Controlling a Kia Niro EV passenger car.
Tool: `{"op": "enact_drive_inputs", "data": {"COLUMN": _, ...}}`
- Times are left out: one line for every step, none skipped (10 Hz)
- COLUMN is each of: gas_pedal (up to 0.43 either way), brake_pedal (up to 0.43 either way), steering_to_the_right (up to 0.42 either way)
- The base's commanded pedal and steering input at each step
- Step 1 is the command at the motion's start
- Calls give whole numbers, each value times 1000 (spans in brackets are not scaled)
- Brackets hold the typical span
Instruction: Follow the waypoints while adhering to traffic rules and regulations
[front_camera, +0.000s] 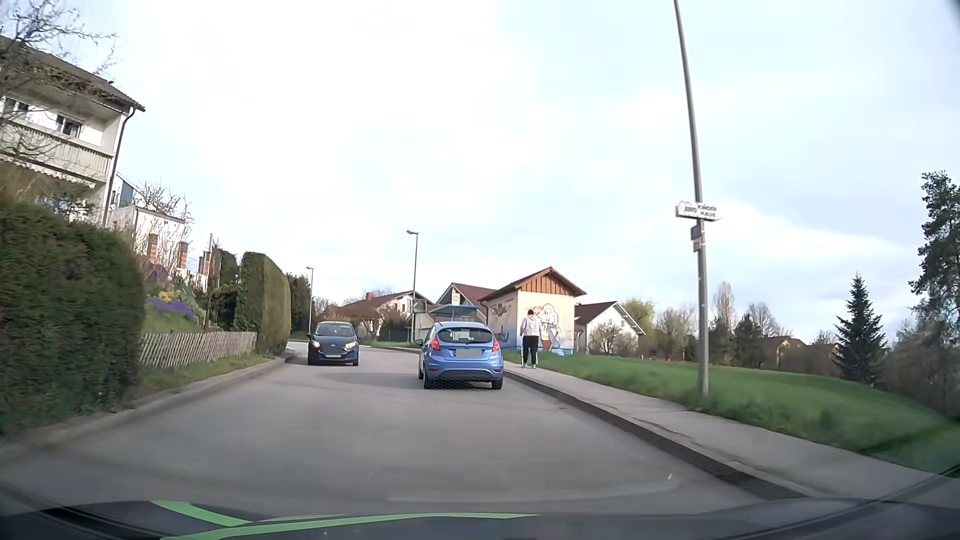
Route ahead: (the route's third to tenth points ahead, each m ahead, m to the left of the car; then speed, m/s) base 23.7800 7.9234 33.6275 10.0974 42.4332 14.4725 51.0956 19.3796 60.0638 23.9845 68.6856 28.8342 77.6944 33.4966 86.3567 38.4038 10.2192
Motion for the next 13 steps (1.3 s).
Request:
{"op": "enact_drive_inputs", "data": {"gas_pedal": 248, "brake_pedal": 0, "steering_to_the_right": -36}}
{"op": "enact_drive_inputs", "data": {"gas_pedal": 248, "brake_pedal": 0, "steering_to_the_right": -36}}
{"op": "enact_drive_inputs", "data": {"gas_pedal": 248, "brake_pedal": 0, "steering_to_the_right": -36}}
{"op": "enact_drive_inputs", "data": {"gas_pedal": 248, "brake_pedal": 0, "steering_to_the_right": -39}}
{"op": "enact_drive_inputs", "data": {"gas_pedal": 248, "brake_pedal": 0, "steering_to_the_right": -40}}
{"op": "enact_drive_inputs", "data": {"gas_pedal": 248, "brake_pedal": 0, "steering_to_the_right": -42}}
{"op": "enact_drive_inputs", "data": {"gas_pedal": 248, "brake_pedal": 0, "steering_to_the_right": -43}}
{"op": "enact_drive_inputs", "data": {"gas_pedal": 248, "brake_pedal": 0, "steering_to_the_right": -43}}
{"op": "enact_drive_inputs", "data": {"gas_pedal": 248, "brake_pedal": 0, "steering_to_the_right": -44}}
{"op": "enact_drive_inputs", "data": {"gas_pedal": 248, "brake_pedal": 0, "steering_to_the_right": -44}}
{"op": "enact_drive_inputs", "data": {"gas_pedal": 248, "brake_pedal": 0, "steering_to_the_right": -44}}
{"op": "enact_drive_inputs", "data": {"gas_pedal": 248, "brake_pedal": 0, "steering_to_the_right": -44}}
{"op": "enact_drive_inputs", "data": {"gas_pedal": 248, "brake_pedal": 0, "steering_to_the_right": -44}}
